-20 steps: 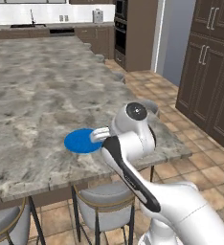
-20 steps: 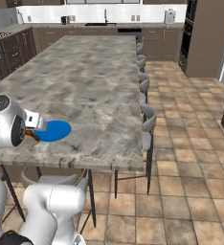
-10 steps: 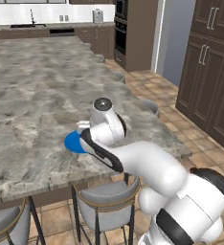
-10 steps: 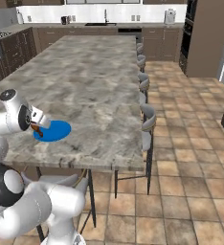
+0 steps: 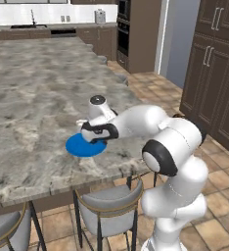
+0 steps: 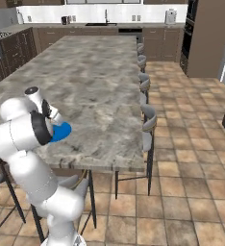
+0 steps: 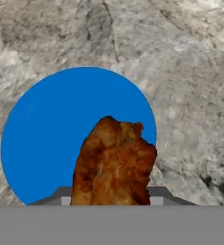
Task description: Take the chicken drumstick from the fridge and place it on the digital scale on the counter by the fridge. Wait a few seconds for a reading, then move it to the plate on the dining counter.
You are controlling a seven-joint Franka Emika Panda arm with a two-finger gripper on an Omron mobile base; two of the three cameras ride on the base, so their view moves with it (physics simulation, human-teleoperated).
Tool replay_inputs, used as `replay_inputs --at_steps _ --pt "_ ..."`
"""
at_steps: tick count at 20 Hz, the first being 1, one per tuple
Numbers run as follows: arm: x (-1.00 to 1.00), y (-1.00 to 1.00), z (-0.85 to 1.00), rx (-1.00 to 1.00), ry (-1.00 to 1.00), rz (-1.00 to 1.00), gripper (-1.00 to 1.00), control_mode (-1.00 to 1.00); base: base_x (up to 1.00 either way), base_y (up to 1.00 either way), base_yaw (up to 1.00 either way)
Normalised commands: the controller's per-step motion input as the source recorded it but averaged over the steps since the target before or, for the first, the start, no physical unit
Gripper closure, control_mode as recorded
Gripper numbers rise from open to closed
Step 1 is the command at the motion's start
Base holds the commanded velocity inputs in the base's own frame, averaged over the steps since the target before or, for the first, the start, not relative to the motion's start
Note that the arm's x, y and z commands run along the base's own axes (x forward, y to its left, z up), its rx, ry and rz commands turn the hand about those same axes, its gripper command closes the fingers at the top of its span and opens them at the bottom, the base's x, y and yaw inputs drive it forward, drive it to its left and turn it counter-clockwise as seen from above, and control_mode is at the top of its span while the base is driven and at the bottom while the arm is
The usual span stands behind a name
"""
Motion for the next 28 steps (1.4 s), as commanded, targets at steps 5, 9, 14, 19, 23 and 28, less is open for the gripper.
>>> replay_inputs --at_steps 5,9,14,19,23,28 --pt "0.64 0.24 -0.86 0.00 0.00 0.03 1.00 -1.00 0.00 0.00 0.00" --pt "0.42 0.30 -0.44 0.00 0.00 0.01 1.00 -1.00 0.00 0.00 0.00" --pt "0.15 0.21 -0.15 0.00 0.00 0.00 -1.00 -1.00 0.00 0.00 0.00" --pt "0.23 0.00 0.00 0.00 0.02 0.00 -1.00 -1.00 0.00 0.00 0.00" --pt "0.01 0.00 0.55 0.06 0.00 0.00 -1.00 -1.00 0.00 0.00 0.00" --pt "-0.25 -0.14 1.00 0.13 -0.05 0.00 -1.00 -1.00 0.00 0.00 0.00"
